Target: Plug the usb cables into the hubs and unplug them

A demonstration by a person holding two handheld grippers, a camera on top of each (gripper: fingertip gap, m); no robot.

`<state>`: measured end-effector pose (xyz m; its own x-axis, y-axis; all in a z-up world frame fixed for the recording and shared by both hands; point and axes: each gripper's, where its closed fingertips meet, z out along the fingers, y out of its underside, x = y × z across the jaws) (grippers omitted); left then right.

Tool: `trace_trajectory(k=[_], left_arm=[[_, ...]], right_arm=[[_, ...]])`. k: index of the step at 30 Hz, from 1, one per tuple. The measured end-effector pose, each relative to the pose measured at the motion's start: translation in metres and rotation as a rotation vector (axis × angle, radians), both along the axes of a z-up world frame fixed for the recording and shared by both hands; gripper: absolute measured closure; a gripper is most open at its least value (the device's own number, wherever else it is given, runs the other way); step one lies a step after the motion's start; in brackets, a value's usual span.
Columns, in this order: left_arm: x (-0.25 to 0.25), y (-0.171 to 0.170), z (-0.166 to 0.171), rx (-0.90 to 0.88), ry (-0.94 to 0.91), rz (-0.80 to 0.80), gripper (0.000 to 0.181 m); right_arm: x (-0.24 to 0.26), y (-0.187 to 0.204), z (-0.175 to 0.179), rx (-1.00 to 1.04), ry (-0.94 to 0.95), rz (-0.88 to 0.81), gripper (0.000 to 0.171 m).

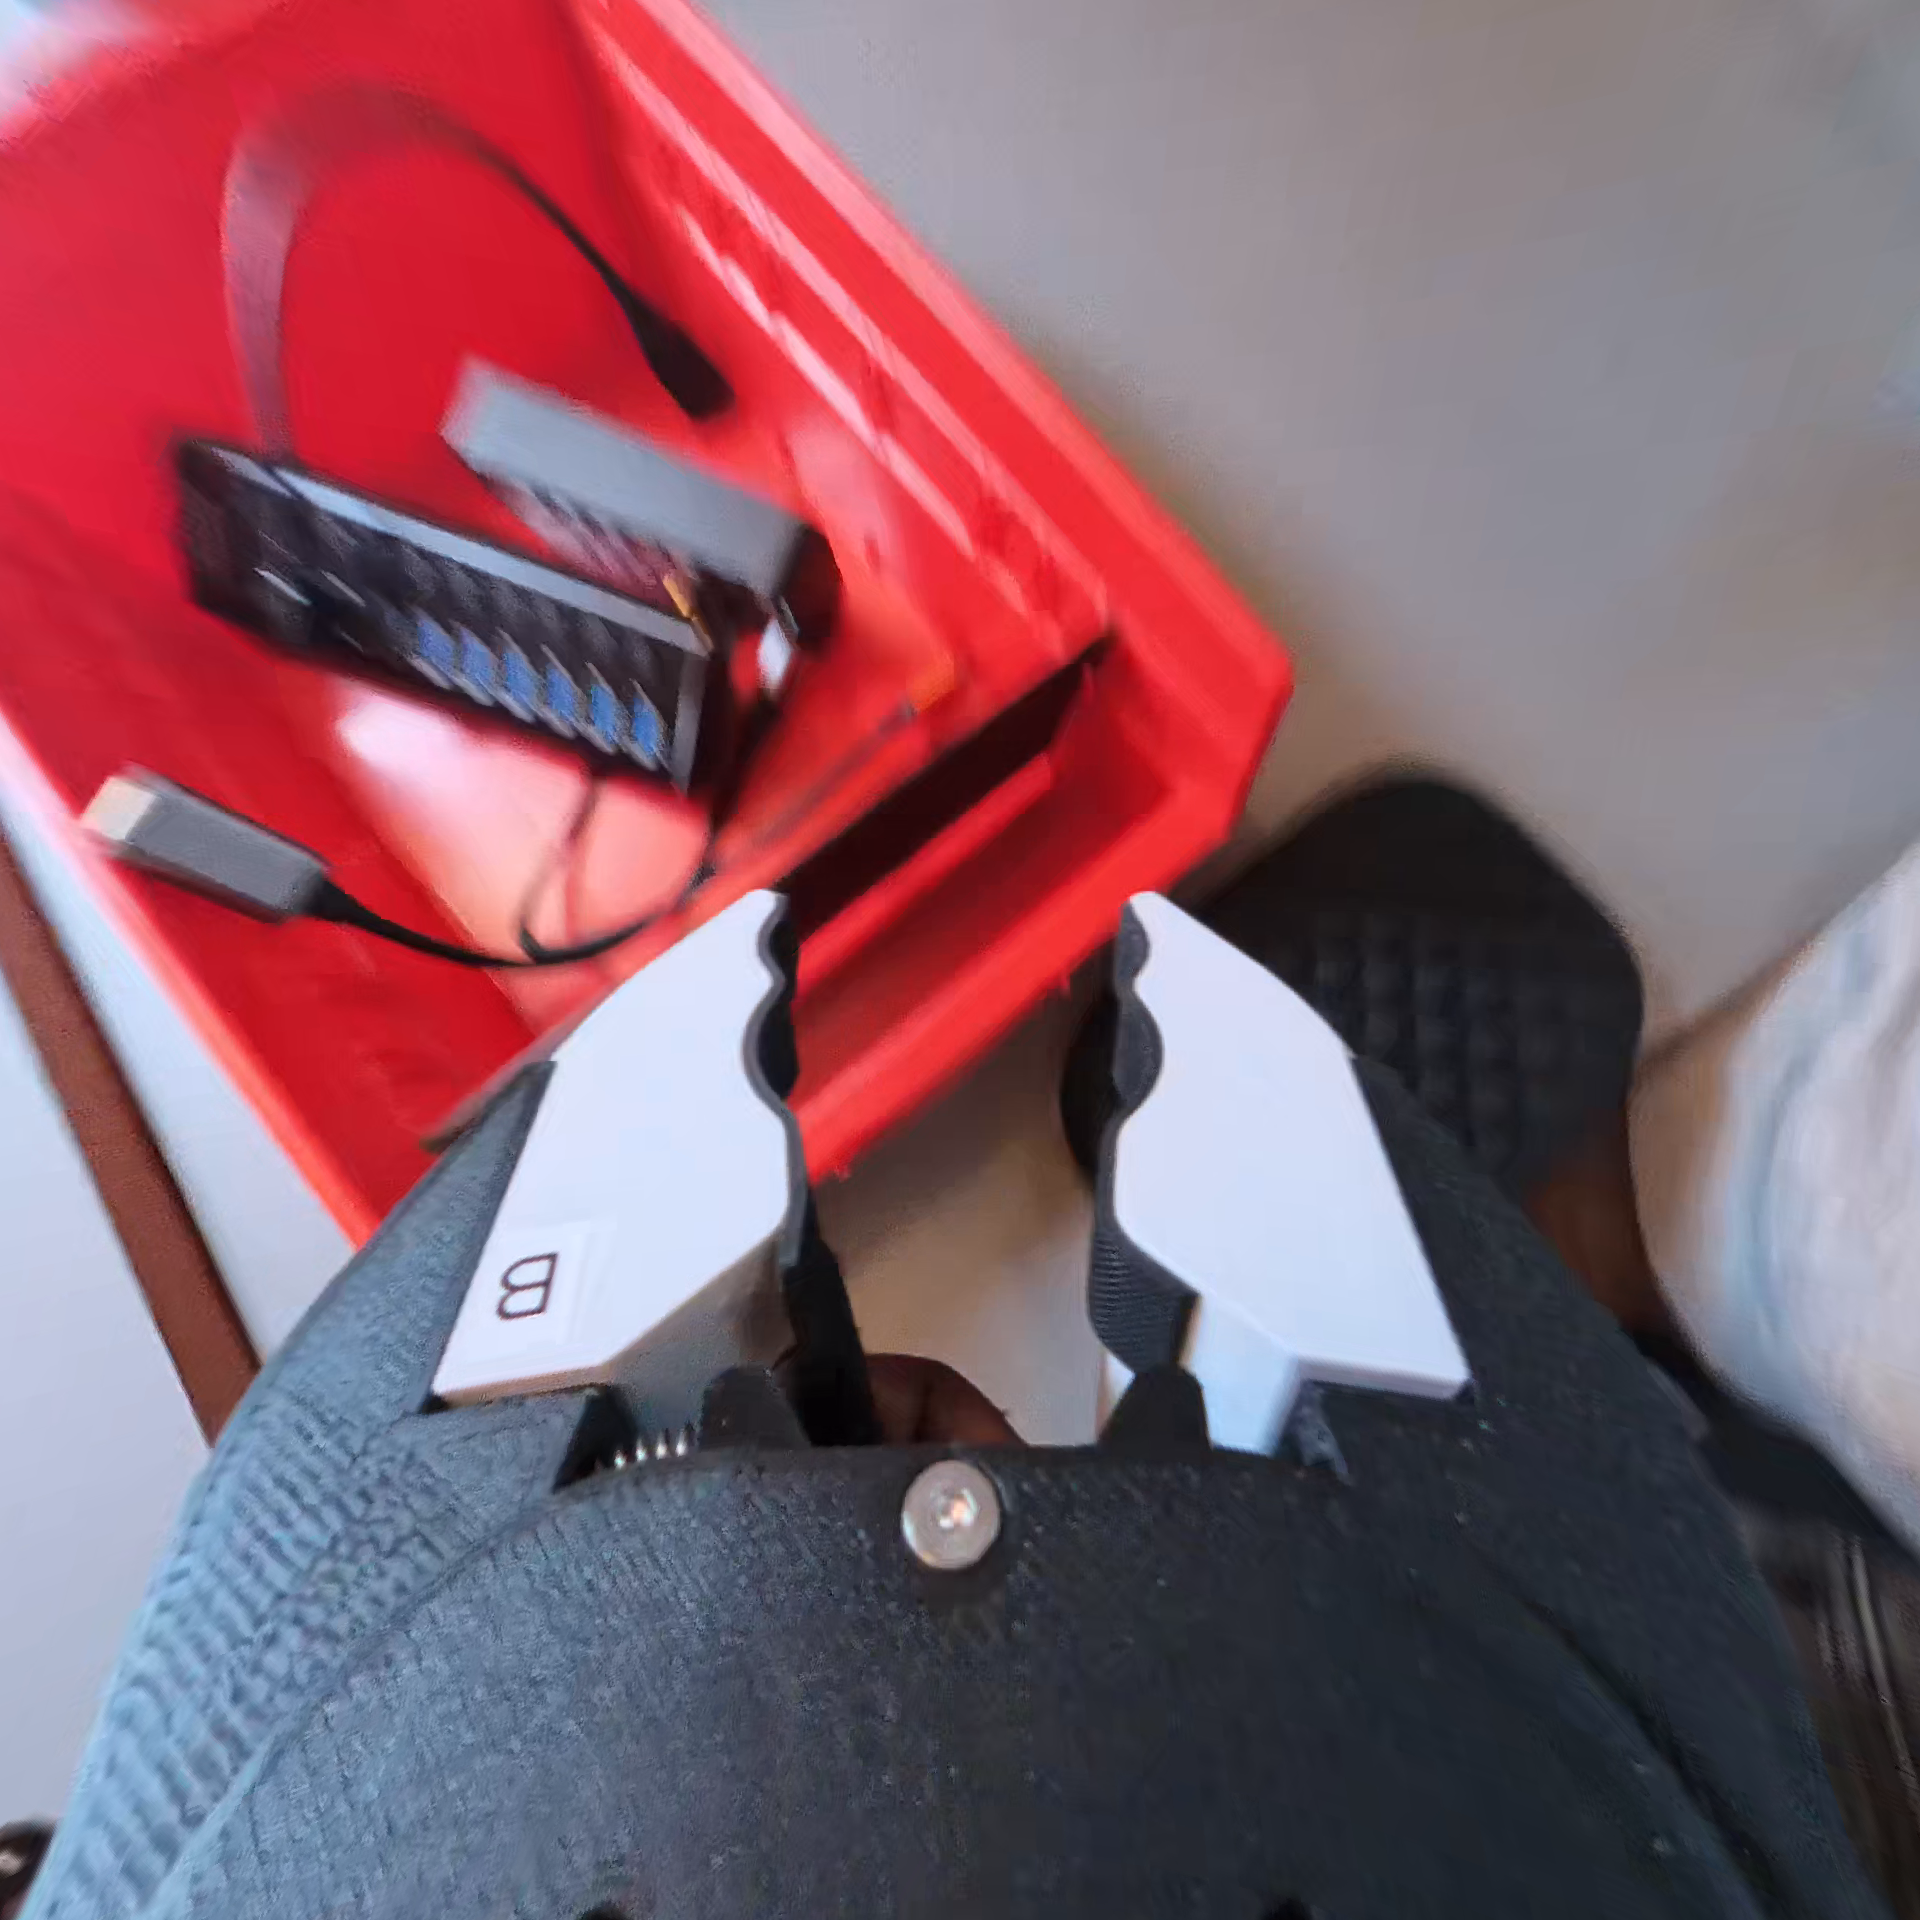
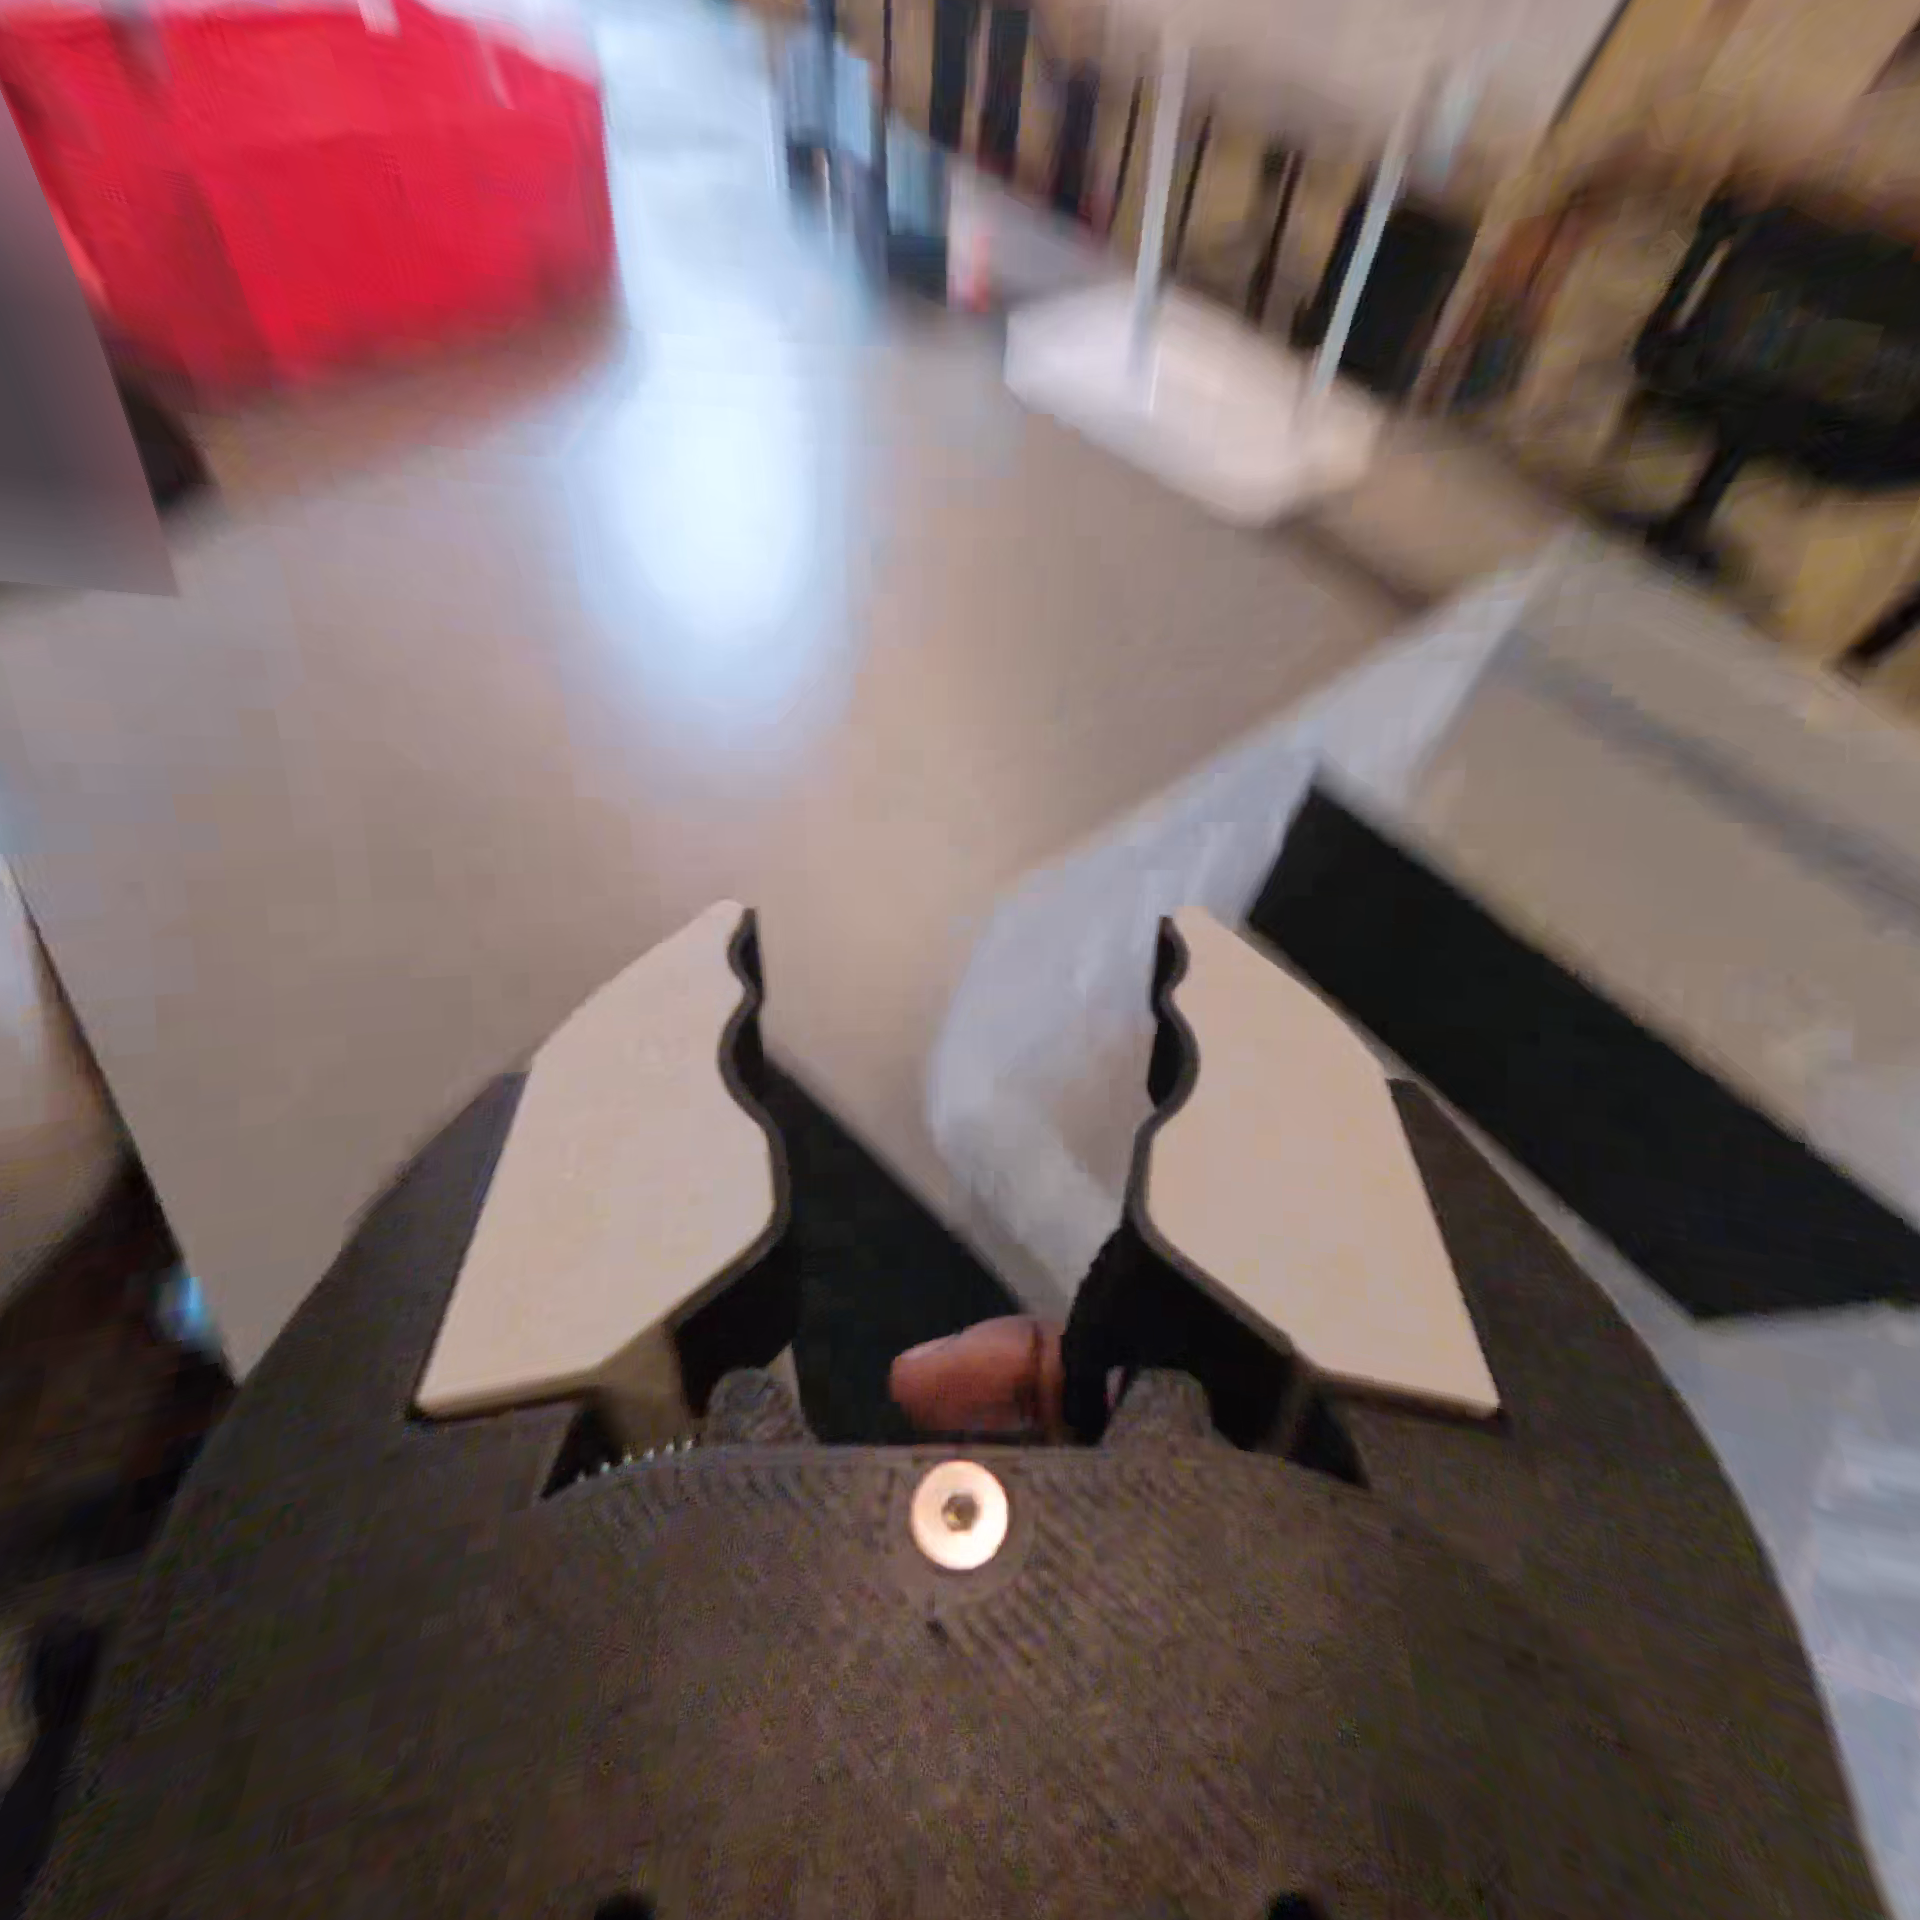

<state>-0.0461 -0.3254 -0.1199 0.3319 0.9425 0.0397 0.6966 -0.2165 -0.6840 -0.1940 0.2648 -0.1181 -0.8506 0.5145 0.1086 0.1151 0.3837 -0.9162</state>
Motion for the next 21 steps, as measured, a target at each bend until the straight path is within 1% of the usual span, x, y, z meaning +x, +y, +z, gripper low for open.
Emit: trace_trajectory(k=[1, 2, 3, 4, 5, 6, 7, 8, 10, 12, 13, 15, 18, 20, 21], left_arm=[[-0.016, -0.001, 0.019, 0.029, 0.103, 0.068, 0.112], [-0.032, -0.002, 0.036, 0.071, 0.2, 0.132, 0.095], [-0.047, -0.003, 0.049, 0.115, 0.275, 0.187, 0.08], [-0.061, -0.005, 0.056, 0.153, 0.325, 0.229, 0.072], [-0.075, -0.01, 0.06, 0.178, 0.36, 0.282, 0.061], [-0.088, -0.016, 0.06, 0.197, 0.383, 0.336, 0.056], [-0.101, -0.023, 0.058, 0.211, 0.401, 0.39, 0.054], [-0.112, -0.03, 0.055, 0.218, 0.411, 0.434, 0.055], [-0.129, -0.043, 0.041, 0.205, 0.407, 0.5, 0.055], [-0.139, -0.055, 0.021, 0.192, 0.36, 0.544, 0.056], [-0.142, -0.059, 0.012, 0.211, 0.331, 0.561, 0.062], [-0.146, -0.061, -0.005, 0.308, 0.259, 0.586, 0.065], [-0.145, -0.069, -0.031, 0.438, 0.117, 0.645, 0.067], [-0.143, -0.071, -0.042, 0.488, 0.04, 0.662, 0.076], [-0.144, -0.072, -0.042, 0.505, 0.028, 0.659, 0.082]], right_arm=[[0.003, -0.011, 0.027, -0.166, 0.101, 0.001, 0.088], [0.008, -0.02, 0.054, -0.344, 0.206, 0.006, 0.079], [0.014, -0.026, 0.079, -0.526, 0.309, 0.012, 0.066], [0.019, -0.028, 0.099, -0.702, 0.396, 0.005, 0.056], [0.023, -0.029, 0.111, -0.847, 0.46, -0.005, 0.051], [0.027, -0.034, 0.115, -0.946, 0.49, 0.015, 0.047], [0.028, -0.043, 0.112, -1.0, 0.499, 0.031, 0.045], [0.025, -0.052, 0.105, -1.025, 0.494, 0.026, 0.042], [0.02, -0.075, 0.087, -1.018, 0.452, 0.042, 0.045], [0.026, -0.102, 0.071, -0.892, 0.381, 0.118, 0.041], [0.028, -0.108, 0.066, -0.833, 0.404, 0.131, 0.043], [0.029, -0.112, 0.06, -0.783, 0.44, 0.127, 0.048], [0.033, -0.115, 0.06, -0.794, 0.432, 0.145, 0.051], [0.036, -0.116, 0.061, -0.799, 0.441, 0.155, 0.054], [0.037, -0.116, 0.061, -0.798, 0.444, 0.157, 0.054]])
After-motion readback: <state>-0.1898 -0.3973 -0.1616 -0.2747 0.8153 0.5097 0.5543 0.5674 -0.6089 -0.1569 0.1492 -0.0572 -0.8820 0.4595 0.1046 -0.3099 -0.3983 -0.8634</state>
